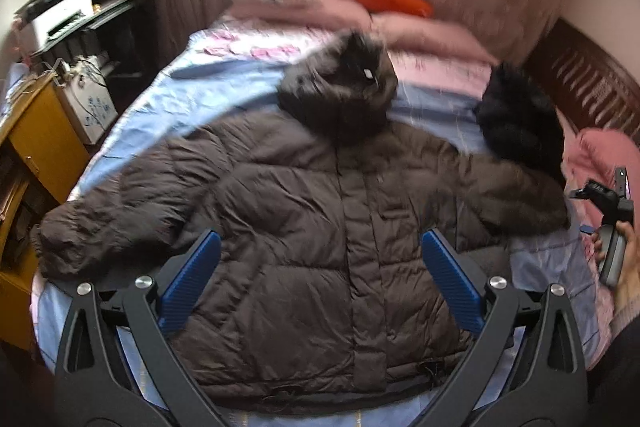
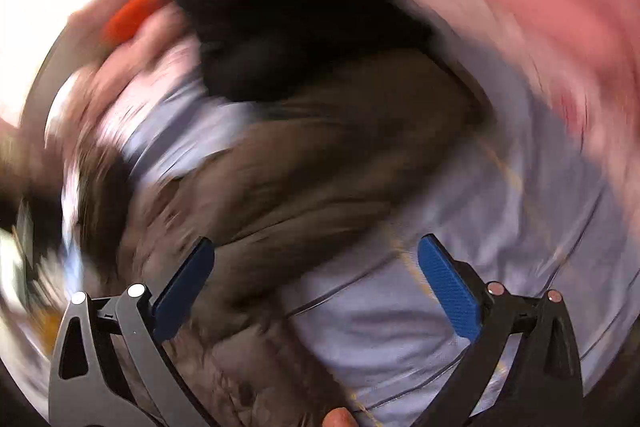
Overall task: Fold large clothes
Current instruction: 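Grasp the brown jacket sleeve cuff with the right gripper and lift it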
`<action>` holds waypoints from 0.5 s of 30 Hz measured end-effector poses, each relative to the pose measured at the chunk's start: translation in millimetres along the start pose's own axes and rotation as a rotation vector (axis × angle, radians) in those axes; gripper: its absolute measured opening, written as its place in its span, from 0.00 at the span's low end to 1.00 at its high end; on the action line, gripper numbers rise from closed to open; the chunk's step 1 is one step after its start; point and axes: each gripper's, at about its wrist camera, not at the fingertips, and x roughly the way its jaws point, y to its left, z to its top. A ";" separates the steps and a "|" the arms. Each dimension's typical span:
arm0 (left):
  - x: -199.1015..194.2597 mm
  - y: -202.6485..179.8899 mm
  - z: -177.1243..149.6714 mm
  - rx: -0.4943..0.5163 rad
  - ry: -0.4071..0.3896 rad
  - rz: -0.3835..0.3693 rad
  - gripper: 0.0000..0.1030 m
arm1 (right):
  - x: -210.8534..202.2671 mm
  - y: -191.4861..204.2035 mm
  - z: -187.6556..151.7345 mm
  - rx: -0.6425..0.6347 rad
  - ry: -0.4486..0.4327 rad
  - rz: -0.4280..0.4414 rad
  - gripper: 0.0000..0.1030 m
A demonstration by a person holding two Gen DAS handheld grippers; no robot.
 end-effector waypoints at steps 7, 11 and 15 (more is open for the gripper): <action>88.6 -60.8 -19.1 0.105 0.106 -0.036 0.98 | 9.6 -123.6 61.2 0.314 -0.081 0.227 0.95; 134.8 -96.9 -39.4 0.078 0.287 -0.191 0.97 | 48.8 -133.8 69.7 0.319 0.010 0.225 0.76; 156.6 -128.2 -63.5 0.166 0.342 -0.195 0.97 | 84.5 -129.9 77.7 0.286 0.073 0.176 0.73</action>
